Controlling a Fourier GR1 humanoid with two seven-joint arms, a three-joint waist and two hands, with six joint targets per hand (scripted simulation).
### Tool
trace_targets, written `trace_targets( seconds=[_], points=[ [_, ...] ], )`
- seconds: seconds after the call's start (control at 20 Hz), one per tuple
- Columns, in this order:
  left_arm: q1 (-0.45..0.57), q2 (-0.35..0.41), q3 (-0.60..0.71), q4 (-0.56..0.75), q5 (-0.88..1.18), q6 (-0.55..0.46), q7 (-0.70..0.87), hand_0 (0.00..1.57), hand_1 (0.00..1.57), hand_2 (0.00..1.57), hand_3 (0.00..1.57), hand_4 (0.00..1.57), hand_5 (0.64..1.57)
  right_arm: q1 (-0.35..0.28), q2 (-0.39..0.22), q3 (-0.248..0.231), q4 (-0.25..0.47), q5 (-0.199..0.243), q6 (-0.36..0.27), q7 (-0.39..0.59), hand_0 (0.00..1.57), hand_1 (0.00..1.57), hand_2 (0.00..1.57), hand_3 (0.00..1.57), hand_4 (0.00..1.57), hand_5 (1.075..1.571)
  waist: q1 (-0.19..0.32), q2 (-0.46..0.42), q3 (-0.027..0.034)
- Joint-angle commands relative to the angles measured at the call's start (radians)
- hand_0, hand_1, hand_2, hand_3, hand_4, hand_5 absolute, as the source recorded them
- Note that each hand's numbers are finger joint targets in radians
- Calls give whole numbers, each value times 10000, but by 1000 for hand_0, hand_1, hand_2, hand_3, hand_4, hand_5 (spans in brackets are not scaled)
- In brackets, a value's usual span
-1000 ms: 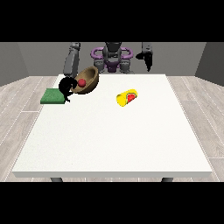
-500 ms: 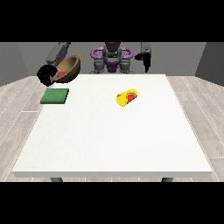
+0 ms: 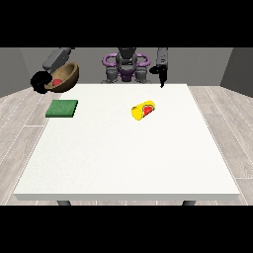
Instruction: Pick the cup and pour the ball into the bowl, then pick the bowl and place it on the pad
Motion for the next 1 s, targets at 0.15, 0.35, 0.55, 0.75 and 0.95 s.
trace_targets(
  seconds=[0.15, 0.35, 0.55, 0.75, 0.95],
  points=[
    [-483, -243, -297, -181, -108, 413, -312, 0, 0, 0, 0, 1173, 1352, -49, -851, -510, 980, -356, 1179, -976, 1547, 1547, 1571, 711, 893, 1512, 130, 1228, 5],
    [149, 119, 219, 82, 132, -237, -998, 0, 0, 0, 0, 1167, 1358, 156, -1095, -481, 1234, -190, 495, -842, 1549, 1549, 1571, 730, 766, 1519, 314, 858, 0],
    [-198, 73, -131, -682, -245, -72, -503, 0, 0, 0, 0, 1169, 1365, 290, -1924, -307, 1275, 585, -472, -1725, 1397, 1397, 1571, 798, 0, 1569, 433, 1326, 4],
    [283, -241, -356, 145, -302, 198, -1055, 0, 0, 0, 0, 1169, 1366, -45, -1830, 64, 1024, 885, -847, -1610, 1242, 1242, 1301, 1363, 0, 1568, 477, 844, -3],
    [520, -249, -1546, 504, -117, 1080, -1597, 0, 0, 0, 0, 1208, 1354, -311, -1565, 18, 1139, 643, -205, -1761, 1072, 1072, 961, 951, 307, 1564, 322, 944, 2]
  ],
)
